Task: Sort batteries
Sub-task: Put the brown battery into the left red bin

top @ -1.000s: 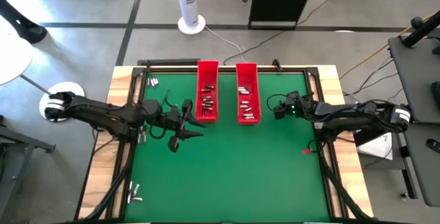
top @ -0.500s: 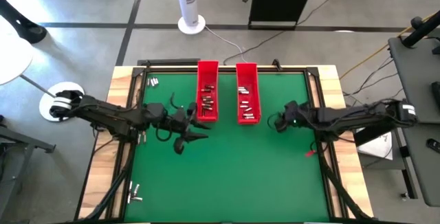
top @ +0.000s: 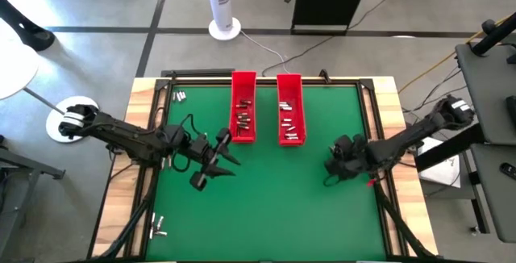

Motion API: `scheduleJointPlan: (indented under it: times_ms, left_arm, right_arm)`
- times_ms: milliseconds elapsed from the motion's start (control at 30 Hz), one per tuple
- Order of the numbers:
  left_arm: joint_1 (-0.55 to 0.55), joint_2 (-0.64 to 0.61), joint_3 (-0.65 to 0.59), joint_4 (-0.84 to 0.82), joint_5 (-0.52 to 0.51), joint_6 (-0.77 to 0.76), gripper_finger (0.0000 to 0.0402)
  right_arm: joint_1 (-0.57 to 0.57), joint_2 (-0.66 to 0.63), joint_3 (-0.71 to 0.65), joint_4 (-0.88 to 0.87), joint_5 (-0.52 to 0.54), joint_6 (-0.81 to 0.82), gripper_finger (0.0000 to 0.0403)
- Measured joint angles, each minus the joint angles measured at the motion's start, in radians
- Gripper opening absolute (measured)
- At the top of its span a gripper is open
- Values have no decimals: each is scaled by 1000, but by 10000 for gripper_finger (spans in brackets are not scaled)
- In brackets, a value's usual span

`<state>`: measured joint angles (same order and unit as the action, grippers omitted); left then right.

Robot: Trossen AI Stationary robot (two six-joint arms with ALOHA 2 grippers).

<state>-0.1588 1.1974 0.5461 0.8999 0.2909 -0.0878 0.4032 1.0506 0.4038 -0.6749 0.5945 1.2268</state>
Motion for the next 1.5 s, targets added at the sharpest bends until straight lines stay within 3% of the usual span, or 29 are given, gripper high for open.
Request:
scheduleJointPlan:
  times_ms: [233,333,467,567,667,933,1167,1333,1500]
  left_arm:
    - [-52,-18,0,-49,89,-26,126]
    - [-68,-58,0,-197,12,-26,126]
    - [-79,-99,0,-373,-171,-29,126]
    - [-80,-82,0,-478,-289,-77,126]
    - [-88,-37,-1,-541,-307,-126,126]
    - [-189,116,0,-410,-400,-150,126]
    - [-214,312,0,-354,-519,-173,126]
    - [-213,487,16,-123,-511,-174,126]
    - [-212,618,121,-112,-502,-136,138]
  right_arm:
    - [193,202,155,5,-45,46,41]
    - [269,302,223,14,-76,40,41]
    - [316,434,303,116,-80,-19,41]
    - [298,519,338,276,-64,-127,41]
    - [260,589,344,495,-61,-277,41]
    - [152,691,343,890,-100,-599,47]
    - [86,750,343,952,-130,-675,47]
    - [80,792,344,1006,-115,-716,59]
    - [78,783,344,1009,-117,-746,93]
